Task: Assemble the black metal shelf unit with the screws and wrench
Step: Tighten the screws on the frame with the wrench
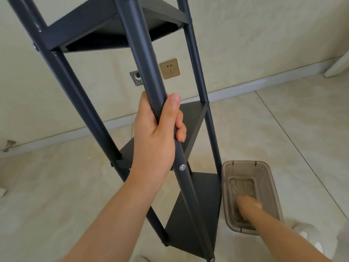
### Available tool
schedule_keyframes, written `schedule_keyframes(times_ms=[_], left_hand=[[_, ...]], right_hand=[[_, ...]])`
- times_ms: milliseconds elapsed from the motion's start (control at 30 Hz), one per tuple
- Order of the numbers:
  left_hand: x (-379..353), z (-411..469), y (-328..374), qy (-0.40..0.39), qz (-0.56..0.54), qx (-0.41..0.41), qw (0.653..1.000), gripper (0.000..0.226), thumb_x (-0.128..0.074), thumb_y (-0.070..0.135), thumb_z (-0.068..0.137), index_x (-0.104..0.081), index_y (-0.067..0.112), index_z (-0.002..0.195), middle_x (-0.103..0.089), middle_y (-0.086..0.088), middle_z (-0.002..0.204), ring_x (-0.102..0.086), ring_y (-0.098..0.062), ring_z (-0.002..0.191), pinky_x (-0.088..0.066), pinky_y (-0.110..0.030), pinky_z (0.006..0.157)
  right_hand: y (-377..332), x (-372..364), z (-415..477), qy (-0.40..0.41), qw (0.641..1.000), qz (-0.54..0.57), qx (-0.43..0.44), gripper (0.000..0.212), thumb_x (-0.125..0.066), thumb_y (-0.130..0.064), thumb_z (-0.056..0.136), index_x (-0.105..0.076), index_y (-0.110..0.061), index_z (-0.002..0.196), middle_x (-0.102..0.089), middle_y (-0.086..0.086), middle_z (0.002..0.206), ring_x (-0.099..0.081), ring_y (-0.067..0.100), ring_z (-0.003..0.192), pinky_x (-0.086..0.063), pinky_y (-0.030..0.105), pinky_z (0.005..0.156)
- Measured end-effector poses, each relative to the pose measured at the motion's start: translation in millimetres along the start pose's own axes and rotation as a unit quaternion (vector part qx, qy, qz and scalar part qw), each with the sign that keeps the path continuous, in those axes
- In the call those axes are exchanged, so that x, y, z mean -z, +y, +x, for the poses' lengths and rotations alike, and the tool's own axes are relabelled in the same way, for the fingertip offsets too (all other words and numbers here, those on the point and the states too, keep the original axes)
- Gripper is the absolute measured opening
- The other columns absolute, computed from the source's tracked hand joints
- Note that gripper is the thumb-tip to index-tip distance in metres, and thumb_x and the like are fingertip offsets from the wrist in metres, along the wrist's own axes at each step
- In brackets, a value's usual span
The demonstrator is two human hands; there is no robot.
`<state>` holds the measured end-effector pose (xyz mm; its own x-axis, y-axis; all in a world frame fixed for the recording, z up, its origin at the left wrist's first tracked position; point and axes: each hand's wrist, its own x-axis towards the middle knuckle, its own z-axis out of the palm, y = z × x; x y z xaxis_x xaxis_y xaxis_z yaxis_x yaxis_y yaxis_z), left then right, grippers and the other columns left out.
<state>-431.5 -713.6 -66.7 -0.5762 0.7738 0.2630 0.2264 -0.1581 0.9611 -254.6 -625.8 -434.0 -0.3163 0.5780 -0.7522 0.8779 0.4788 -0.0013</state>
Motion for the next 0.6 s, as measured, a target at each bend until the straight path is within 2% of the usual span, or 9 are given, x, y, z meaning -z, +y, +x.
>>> schedule_keyframes(times_ms=[133, 300, 433, 533, 600], left_hand=[[-0.1, 2.1, -0.2, 0.001, -0.003, 0.0, 1.0, 0.012, -0.052, 0.037, 0.1, -0.049, 0.027, 0.094, -0.051, 0.002, 0.069, -0.048, -0.014, 0.054, -0.047, -0.026, 0.056], [-0.4, 2.9, 0.5, 0.0, 0.0, 0.0, 1.0, 0.013, -0.051, 0.037, 0.101, -0.049, 0.028, 0.091, -0.051, 0.002, 0.069, -0.047, -0.013, 0.054, -0.047, -0.027, 0.055], [-1.5, 2.9, 0.2, -0.008, -0.001, -0.002, 1.0, 0.012, -0.051, 0.038, 0.101, -0.05, 0.029, 0.093, -0.051, 0.001, 0.07, -0.047, -0.015, 0.055, -0.047, -0.028, 0.056], [-1.6, 2.5, -1.2, -0.014, 0.004, -0.011, 1.0, 0.011, -0.051, 0.037, 0.101, -0.05, 0.031, 0.093, -0.051, 0.002, 0.07, -0.048, -0.016, 0.054, -0.048, -0.028, 0.057], [-0.6, 2.4, -1.7, -0.015, 0.006, -0.013, 1.0, 0.01, -0.051, 0.038, 0.102, -0.05, 0.031, 0.094, -0.052, 0.003, 0.07, -0.049, -0.015, 0.054, -0.048, -0.028, 0.058]], right_hand=[[1.1, -1.6, 0.1, 0.021, 0.999, 0.035, -0.009, 0.02, -0.052, -0.019, 0.099, -0.062, -0.018, 0.116, -0.065, 0.002, 0.113, -0.063, 0.019, 0.097, -0.045, 0.029, 0.072], [2.6, -4.4, -1.2, 0.045, 0.998, 0.052, -0.007, 0.016, -0.053, -0.021, 0.099, -0.063, -0.017, 0.111, -0.056, -0.002, 0.088, -0.056, 0.017, 0.077, -0.044, 0.027, 0.067], [1.9, 0.5, -3.2, 0.038, 0.998, 0.058, -0.005, 0.016, -0.053, -0.018, 0.099, -0.06, -0.016, 0.113, -0.056, -0.001, 0.092, -0.056, 0.016, 0.08, -0.046, 0.026, 0.069], [0.7, -0.7, -3.2, 0.031, 0.998, 0.061, 0.0, 0.018, -0.053, -0.018, 0.099, -0.059, -0.017, 0.116, -0.062, 0.001, 0.102, -0.06, 0.017, 0.088, -0.051, 0.028, 0.076], [0.4, -1.5, -3.4, 0.03, 0.997, 0.069, -0.001, 0.018, -0.053, -0.016, 0.099, -0.059, -0.017, 0.115, -0.063, 0.001, 0.104, -0.06, 0.016, 0.086, -0.05, 0.026, 0.073]])
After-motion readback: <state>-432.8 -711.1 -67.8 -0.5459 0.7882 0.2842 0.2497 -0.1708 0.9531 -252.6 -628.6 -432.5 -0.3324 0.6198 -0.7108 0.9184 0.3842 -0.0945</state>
